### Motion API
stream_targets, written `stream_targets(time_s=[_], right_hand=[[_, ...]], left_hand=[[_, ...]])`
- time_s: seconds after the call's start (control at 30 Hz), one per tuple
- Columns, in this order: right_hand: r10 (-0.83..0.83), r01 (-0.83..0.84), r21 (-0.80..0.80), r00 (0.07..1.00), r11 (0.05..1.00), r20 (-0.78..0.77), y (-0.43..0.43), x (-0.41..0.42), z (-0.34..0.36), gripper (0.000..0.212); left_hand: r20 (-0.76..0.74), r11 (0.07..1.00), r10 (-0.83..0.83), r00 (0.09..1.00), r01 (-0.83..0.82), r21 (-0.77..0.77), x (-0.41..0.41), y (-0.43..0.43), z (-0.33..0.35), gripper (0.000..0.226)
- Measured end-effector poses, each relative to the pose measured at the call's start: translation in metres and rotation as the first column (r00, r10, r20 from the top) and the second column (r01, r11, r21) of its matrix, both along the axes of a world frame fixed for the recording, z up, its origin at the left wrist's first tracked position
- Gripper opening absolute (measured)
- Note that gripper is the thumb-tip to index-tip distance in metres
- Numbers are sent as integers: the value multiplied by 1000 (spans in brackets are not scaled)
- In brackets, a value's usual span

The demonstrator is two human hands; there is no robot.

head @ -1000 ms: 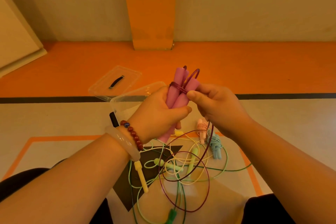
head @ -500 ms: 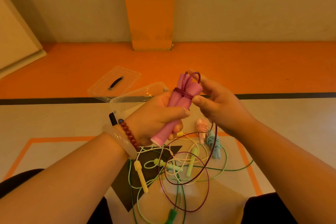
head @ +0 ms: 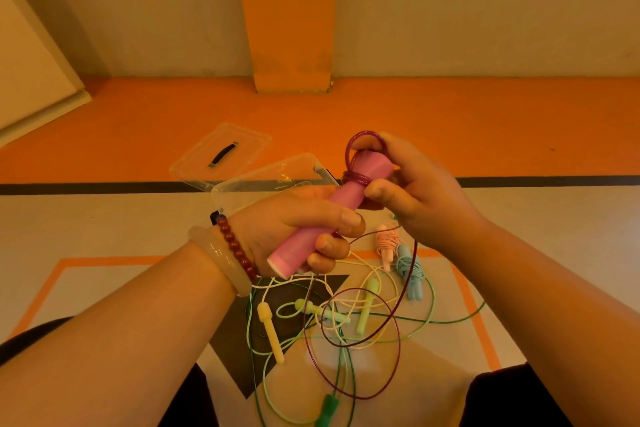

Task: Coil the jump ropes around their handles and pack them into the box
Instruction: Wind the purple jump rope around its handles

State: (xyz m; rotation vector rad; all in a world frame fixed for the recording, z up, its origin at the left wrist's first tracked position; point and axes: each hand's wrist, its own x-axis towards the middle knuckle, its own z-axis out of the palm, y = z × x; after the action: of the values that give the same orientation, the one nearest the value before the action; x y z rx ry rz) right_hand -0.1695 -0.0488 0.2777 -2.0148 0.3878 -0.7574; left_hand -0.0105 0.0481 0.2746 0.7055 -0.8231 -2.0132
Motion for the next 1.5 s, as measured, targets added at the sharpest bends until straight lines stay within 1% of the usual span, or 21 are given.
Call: stream_targets(time_s=[0.1, 0.17, 0.23, 0.33, 0.4, 0.53, 0.57, 0.63, 0.67, 0.73, 0.8, 0.87, 0.93, 0.97, 1.03, 1.13, 1.2, 1.3, 1.37, 1.4, 1.5], right_hand=[[-14, 13, -48, 1000, 999, -22, -1, 0, -1, 44], [-65, 57, -106, 995, 993, -72, -4, 0, -4, 34], [-110, 93, -148, 988, 985, -110, -7, 0, -8, 26], [-119, 109, -116, 989, 987, -88, -8, 1, -8, 25], [-126, 115, -131, 989, 985, -82, -9, 2, -6, 26], [-162, 139, -172, 978, 975, -132, -11, 0, -10, 27], [-171, 146, -176, 975, 974, -138, -11, 0, -11, 28], [-191, 163, -196, 972, 967, -138, -11, 0, -12, 29], [-203, 173, -206, 970, 963, -135, -12, 1, -12, 30], [-229, 201, -202, 966, 959, -124, -11, 4, -14, 31], [-253, 228, -191, 960, 955, -117, -10, 6, -14, 28], [-264, 243, -167, 958, 955, -113, -9, 7, -14, 22], [-245, 234, -104, 964, 967, -100, -8, 8, -12, 18], [-227, 223, -59, 970, 973, -88, -7, 8, -10, 17], [-202, 205, 28, 976, 978, -74, -8, 8, -10, 22], [-203, 213, 127, 975, 969, -87, -9, 4, -12, 38], [-202, 214, 170, 976, 962, -86, -9, 0, -13, 43], [-214, 226, 293, 974, 929, -70, -9, -3, -14, 49], [-186, 188, 365, 982, 912, -40, -9, -5, -13, 46], [-158, 157, 381, 987, 911, -30, -8, -5, -13, 40], [-72, 62, 477, 997, 877, 2, -8, -5, -12, 23]], left_hand=[[214, 993, 112, 970, -101, -61, -4, -4, 1, 48], [384, 979, 201, 901, -176, -99, -8, -7, 0, 52], [504, 961, 276, 818, -240, -137, -12, -7, -1, 45], [543, 930, 369, 755, -295, -221, -15, -7, 0, 23], [611, 910, 413, 675, -290, -295, -13, -7, 2, 7], [738, 916, 389, 551, -143, -376, -11, -7, 5, 12], [778, 917, 378, 502, -87, -389, -10, -6, 6, 14], [850, 912, 380, 366, 7, -411, -6, -6, 5, 23], [863, 908, 391, 321, 17, -418, -7, -6, 4, 27], [851, 892, 437, 291, -21, -451, -14, -4, 1, 28], [811, 853, 518, 272, -83, -516, -25, -2, -5, 24], [768, 801, 598, 228, -129, -585, -32, -2, -9, 16], [731, 769, 639, 239, -172, -615, -33, -3, -9, 12], [717, 764, 644, 266, -195, -615, -32, -4, -8, 13], [685, 770, 637, 352, -253, -586, -30, -5, -8, 16], [632, 794, 607, 482, -375, -478, -35, -6, -12, 21], [600, 807, 589, 541, -429, -405, -39, -7, -14, 27], [479, 790, 609, 632, -540, -292, -39, -10, -12, 35], [377, 789, 611, 696, -576, -216, -36, -11, -9, 41], [335, 799, 599, 727, -570, -191, -35, -11, -8, 44], [222, 856, 517, 827, -508, -100, -32, -9, -6, 51]])
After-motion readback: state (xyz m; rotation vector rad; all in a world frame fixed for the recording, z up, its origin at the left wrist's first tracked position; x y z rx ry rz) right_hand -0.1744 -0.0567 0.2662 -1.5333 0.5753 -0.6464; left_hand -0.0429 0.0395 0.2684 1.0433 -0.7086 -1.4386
